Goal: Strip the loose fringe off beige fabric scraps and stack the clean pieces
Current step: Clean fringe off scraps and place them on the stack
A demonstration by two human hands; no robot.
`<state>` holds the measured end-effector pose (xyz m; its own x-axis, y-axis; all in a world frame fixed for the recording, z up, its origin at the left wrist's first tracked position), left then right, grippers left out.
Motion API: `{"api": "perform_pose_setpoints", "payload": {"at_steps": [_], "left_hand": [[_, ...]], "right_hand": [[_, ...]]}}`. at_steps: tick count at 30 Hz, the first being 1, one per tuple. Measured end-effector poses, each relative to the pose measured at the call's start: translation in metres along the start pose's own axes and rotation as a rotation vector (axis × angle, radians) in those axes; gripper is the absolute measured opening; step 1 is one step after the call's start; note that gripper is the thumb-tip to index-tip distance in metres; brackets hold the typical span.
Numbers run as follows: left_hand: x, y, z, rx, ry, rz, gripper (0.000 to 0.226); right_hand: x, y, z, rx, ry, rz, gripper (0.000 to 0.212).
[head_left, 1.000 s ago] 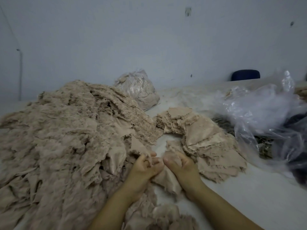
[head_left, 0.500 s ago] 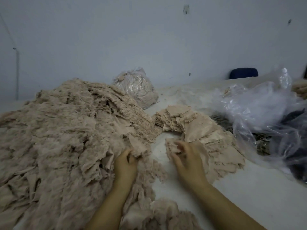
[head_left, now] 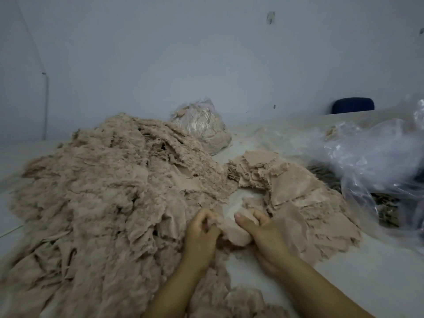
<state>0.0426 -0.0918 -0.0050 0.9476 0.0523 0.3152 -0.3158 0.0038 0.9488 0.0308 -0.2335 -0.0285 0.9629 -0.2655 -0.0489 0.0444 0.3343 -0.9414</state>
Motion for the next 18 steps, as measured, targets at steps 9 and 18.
{"api": "perform_pose_setpoints", "payload": {"at_steps": [9, 18], "left_hand": [[-0.013, -0.018, 0.014, -0.194, -0.285, -0.54, 0.05], [-0.011, 0.0, 0.018, -0.01, -0.175, -0.175, 0.019]], "right_hand": [[-0.012, -0.007, 0.008, -0.121, -0.033, -0.205, 0.02], [-0.013, -0.007, 0.002, -0.147, 0.023, -0.2, 0.024]]}}
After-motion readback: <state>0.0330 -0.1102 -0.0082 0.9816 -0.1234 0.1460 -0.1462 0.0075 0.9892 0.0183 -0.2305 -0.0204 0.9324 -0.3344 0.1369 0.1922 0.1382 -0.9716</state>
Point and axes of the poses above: each hand's wrist, its own x-axis towards the middle knuckle, its own z-axis out of the palm, y = z × x, the point moved 6 cm from there along x, towards the middle knuckle, and after that the axes turned 8 degrees about y, right-handed, at the moved point
